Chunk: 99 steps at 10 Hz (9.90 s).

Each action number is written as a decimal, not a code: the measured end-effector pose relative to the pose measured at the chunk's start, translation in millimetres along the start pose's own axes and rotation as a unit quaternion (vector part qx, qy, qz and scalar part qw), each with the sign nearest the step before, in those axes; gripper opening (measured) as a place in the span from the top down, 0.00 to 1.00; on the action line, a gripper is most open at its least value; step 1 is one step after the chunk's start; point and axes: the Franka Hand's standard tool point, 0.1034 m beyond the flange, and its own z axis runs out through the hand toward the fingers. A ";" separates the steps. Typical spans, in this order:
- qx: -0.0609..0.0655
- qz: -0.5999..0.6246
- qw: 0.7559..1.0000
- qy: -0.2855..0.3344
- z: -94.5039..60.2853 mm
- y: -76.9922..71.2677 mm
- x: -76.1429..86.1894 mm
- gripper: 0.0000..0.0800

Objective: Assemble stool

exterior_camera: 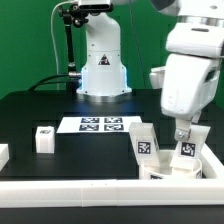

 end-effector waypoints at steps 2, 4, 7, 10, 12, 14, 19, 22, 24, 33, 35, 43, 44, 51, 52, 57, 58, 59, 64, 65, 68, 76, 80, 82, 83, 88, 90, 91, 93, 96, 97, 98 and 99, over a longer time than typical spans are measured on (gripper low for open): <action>0.004 0.070 0.998 0.005 0.5 3.2 -2.6 0.57; 0.004 0.144 0.990 0.004 0.3 2.4 -1.7 0.57; 0.022 0.272 0.962 0.012 1.5 4.2 -4.8 0.57; 0.038 0.392 0.919 0.017 2.4 6.4 -6.4 0.57; 0.038 0.456 0.889 0.014 2.1 4.4 -4.2 0.57; 0.040 0.504 0.863 0.012 2.1 4.3 -4.1 0.57; 0.048 0.654 0.754 0.024 4.3 7.0 -3.3 0.57; 0.057 0.738 0.672 0.027 4.9 6.3 -1.3 0.57; 0.066 0.800 0.596 0.021 4.8 2.3 2.8 0.57; 0.092 0.959 0.267 -0.007 3.3 -16.6 23.6 0.57; 0.094 0.976 0.196 -0.014 3.1 -17.2 24.8 0.57; 0.121 0.969 0.215 -0.005 -20.8 -11.2 26.6 0.19; 0.123 0.966 0.227 -0.002 -24.0 -10.6 26.7 0.19; 0.102 0.854 0.510 -0.013 -25.8 -15.6 24.0 0.19; 0.102 0.836 0.539 -0.009 -24.7 -15.6 23.4 0.19; 0.083 0.676 0.732 0.009 -25.2 -15.7 21.1 0.19; 0.074 0.621 0.780 0.012 -26.6 -14.0 20.4 0.19; 0.071 0.584 0.808 0.014 -27.7 -13.0 20.5 0.19; 0.048 0.396 0.917 0.019 -27.9 -10.5 17.6 0.19; 0.043 0.340 0.939 0.021 -28.2 -10.5 18.1 0.19; 0.032 0.198 0.979 0.021 -27.9 -10.6 17.8 0.19; 0.013 -0.074 0.997 0.007 -16.5 -6.7 9.6 0.19; 0.014 -0.074 0.997 0.004 -2.5 -5.4 10.5 0.19; 0.015 -0.052 0.999 0.002 -0.6 -5.5 9.5 0.51; 0.015 -0.052 0.999 0.002 -0.5 -5.2 9.2 0.51; 0.029 0.162 0.986 -0.005 -0.2 -6.8 7.3 0.58; 0.045 0.280 0.959 -0.004 0.4 -5.1 4.9 0.58; 0.046 0.310 0.950 -0.004 1.0 -3.4 3.2 0.58; 0.046 0.375 0.926 -0.007 1.1 -3.8 3.6 0.58; 0.045 0.475 0.879 -0.012 1.1 -4.2 4.0 0.58; 0.045 0.502 0.863 -0.013 1.1 -4.3 4.1 0.58; 0.050 0.549 0.835 -0.013 1.5 -4.8 4.1 0.58; 0.061 0.596 0.801 -0.011 1.9 -4.3 4.1 0.58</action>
Offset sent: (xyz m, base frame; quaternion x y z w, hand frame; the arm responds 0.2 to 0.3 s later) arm 0.0000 0.0000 0.0000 0.0000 0.0000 0.1938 0.9810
